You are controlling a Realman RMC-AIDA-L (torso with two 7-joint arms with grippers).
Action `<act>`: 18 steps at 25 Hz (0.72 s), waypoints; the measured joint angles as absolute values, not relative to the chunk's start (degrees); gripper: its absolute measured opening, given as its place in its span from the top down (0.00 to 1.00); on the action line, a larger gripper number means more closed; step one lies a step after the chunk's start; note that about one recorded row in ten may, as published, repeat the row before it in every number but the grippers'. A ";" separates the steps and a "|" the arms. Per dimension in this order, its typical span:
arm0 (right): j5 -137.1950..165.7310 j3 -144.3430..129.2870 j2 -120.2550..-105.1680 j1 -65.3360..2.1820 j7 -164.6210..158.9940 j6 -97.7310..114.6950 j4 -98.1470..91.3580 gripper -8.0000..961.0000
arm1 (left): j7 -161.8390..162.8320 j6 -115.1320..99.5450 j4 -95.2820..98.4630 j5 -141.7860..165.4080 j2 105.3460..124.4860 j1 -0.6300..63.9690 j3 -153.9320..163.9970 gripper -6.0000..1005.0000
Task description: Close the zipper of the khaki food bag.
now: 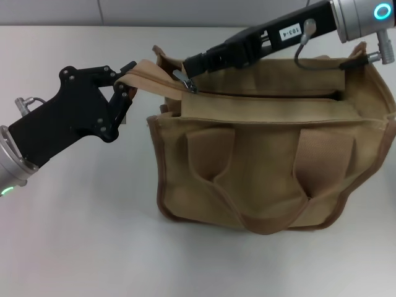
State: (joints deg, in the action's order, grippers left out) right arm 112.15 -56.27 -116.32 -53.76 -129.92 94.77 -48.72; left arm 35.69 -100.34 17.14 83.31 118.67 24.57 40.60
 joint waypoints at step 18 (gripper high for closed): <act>119.88 -57.38 -117.38 -59.23 -139.83 94.56 -49.22 0.79 | 35.42 -100.72 17.14 82.71 118.74 25.29 40.70 0.95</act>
State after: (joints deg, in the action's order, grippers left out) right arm 119.88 -57.38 -117.38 -59.23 -139.83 94.56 -49.22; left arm 35.42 -100.72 17.14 82.71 118.74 25.29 40.70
